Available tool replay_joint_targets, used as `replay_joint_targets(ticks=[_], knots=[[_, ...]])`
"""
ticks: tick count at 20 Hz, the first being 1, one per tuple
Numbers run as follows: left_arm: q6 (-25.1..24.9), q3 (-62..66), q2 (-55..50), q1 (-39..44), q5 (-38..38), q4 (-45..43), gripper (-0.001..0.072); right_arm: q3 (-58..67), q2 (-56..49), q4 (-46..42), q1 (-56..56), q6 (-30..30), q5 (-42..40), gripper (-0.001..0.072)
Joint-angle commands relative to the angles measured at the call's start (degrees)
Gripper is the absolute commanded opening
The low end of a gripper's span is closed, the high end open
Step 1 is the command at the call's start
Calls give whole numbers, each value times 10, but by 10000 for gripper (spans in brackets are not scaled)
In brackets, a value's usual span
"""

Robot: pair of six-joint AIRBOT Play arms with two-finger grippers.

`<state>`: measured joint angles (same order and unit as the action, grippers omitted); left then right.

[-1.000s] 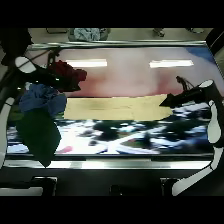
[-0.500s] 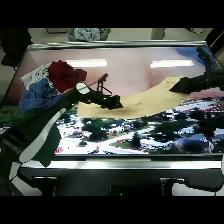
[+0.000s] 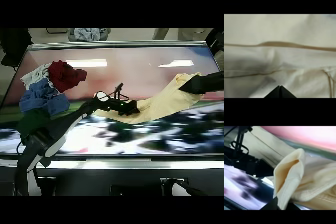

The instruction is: Fold the shirts.

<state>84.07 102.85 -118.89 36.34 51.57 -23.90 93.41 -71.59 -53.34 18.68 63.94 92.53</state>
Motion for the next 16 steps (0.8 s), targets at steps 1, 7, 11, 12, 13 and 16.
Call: replay_joint_targets(ticks=[1,7,11,12,13,16], knots=[[4,29,-38,33,4,58,21,0,14,0,0,-2,6,48],[14,50,-50,41,13,42,19,0,6,19,0,0,-15,47],[36,50,57,-38,111,-202,19,0,-33,32,-68,4,-53,47],[36,50,96,-62,137,-265,20,0,-47,40,-99,4,-72,47],[34,50,133,-86,157,-317,20,0,-62,49,-129,8,-92,47],[34,50,249,-172,188,-416,21,0,-121,88,-221,14,-163,48]])
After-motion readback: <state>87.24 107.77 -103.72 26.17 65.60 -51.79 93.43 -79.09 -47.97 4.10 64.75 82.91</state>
